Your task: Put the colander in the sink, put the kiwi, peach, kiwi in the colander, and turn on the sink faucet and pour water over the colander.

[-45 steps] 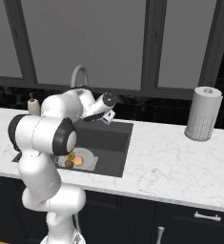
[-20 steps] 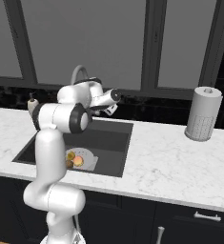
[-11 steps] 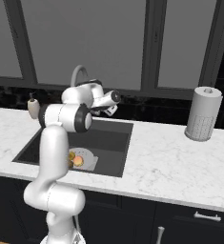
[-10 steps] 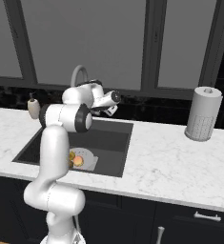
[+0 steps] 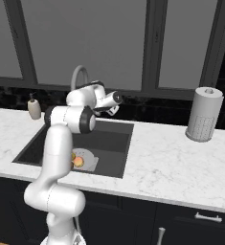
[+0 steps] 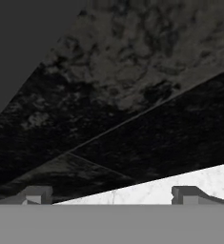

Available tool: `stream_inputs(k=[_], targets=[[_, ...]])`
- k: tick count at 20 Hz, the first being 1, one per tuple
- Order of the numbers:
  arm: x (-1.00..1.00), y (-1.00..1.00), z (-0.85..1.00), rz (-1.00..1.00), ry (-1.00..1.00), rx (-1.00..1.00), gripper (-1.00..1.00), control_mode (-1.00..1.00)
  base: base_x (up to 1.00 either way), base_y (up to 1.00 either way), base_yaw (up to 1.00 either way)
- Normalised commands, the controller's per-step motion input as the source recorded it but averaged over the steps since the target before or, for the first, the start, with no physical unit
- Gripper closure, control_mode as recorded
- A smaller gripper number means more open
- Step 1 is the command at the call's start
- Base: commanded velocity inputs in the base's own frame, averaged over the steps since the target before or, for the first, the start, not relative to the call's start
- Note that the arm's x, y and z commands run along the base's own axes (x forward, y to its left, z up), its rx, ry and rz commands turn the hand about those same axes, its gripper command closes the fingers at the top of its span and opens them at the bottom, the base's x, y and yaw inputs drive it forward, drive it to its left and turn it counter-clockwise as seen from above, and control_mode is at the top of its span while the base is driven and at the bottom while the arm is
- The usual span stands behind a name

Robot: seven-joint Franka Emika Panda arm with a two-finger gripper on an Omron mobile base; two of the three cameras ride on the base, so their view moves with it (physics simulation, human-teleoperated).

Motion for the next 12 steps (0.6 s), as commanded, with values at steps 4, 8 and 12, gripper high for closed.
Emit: stream_inputs(k=[4,8,12], targets=[[0.04,0.00,-0.10,0.00,0.00,0.00,-1.00,-1.00,0.00,0.00,0.00],[0.00,-0.05,-0.01,0.00,0.00,0.00,1.00,-1.00,0.00,0.00,0.00],[0.00,-0.39,0.00,-0.03,0.00,0.00,1.00,-1.00,0.00,0.00,0.00]])
